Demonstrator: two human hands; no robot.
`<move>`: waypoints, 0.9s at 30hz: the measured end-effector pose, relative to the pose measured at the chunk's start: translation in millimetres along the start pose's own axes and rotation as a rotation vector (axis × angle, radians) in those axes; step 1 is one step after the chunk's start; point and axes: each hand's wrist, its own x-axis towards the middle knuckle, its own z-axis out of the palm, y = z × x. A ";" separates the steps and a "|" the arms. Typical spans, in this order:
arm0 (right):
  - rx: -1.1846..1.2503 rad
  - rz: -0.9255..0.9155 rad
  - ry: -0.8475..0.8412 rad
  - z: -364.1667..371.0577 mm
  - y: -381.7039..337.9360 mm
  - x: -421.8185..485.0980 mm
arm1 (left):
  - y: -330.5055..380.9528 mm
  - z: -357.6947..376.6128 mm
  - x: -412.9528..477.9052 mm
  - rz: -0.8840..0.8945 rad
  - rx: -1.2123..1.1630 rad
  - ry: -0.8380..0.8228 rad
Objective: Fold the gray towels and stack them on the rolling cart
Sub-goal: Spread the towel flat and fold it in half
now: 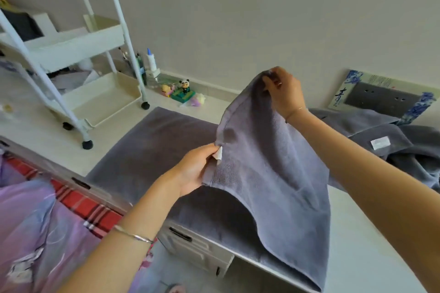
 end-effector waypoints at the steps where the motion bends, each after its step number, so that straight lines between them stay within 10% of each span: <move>1: 0.006 -0.007 0.005 7.7 -8.4 8.8 | 10.1 -8.8 -4.9 0.019 -0.021 -0.003; 19: 0.022 0.108 -0.236 326.6 -88.1 110.7 | 71.3 -310.0 2.0 -0.106 -0.056 0.494; 27: -0.230 0.334 -0.684 391.0 -38.9 52.4 | 9.5 -368.2 55.2 -0.182 0.738 0.605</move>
